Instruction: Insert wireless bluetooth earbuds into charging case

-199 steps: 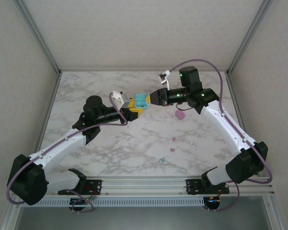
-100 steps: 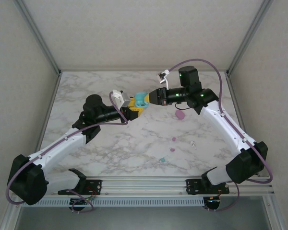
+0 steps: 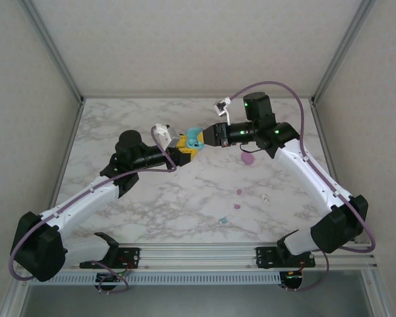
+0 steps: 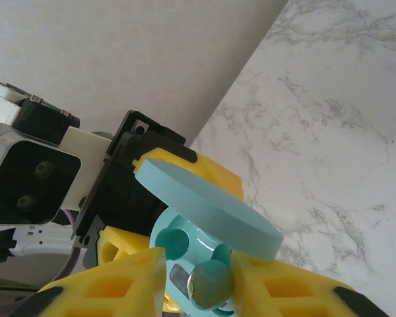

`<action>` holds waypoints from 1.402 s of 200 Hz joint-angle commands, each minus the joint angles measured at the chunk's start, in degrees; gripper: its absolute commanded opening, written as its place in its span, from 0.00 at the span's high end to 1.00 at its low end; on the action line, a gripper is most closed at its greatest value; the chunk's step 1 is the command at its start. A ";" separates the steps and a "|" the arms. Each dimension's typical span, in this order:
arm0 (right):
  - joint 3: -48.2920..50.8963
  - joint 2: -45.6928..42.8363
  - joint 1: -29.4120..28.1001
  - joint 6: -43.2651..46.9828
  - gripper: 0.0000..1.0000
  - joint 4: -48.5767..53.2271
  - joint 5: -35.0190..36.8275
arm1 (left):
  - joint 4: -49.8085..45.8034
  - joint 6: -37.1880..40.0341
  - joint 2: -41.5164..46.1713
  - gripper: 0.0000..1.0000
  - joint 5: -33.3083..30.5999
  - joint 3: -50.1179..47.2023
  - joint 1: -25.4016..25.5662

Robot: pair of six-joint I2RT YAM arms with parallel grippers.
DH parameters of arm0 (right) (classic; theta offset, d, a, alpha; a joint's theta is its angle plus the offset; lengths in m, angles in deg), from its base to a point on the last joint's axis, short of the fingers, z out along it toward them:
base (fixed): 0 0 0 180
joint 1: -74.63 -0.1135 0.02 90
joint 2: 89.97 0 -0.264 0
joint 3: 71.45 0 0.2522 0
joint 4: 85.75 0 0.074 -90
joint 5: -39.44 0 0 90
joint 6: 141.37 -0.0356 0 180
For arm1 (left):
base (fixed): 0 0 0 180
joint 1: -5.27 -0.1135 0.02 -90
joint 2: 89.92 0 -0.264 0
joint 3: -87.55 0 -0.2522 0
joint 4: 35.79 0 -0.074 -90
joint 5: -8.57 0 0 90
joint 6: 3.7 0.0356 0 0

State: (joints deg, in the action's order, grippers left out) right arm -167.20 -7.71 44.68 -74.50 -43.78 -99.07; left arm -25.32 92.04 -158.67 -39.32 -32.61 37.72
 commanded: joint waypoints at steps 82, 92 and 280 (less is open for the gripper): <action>-3.34 -1.53 -0.55 0.97 0.61 4.05 5.89 | 3.71 -0.55 1.25 0.80 1.27 1.20 1.03; -3.49 -1.63 -0.57 0.69 0.61 4.21 6.34 | 3.68 -0.53 1.25 0.80 1.24 1.20 1.01; -2.68 -2.58 -1.09 -0.98 0.75 3.60 4.93 | 1.98 0.23 2.04 0.80 0.10 1.11 1.22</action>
State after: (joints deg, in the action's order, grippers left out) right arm -168.89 -11.34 44.24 -74.79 -39.61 -92.60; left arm -24.65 92.10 -158.06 -39.49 -32.61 38.25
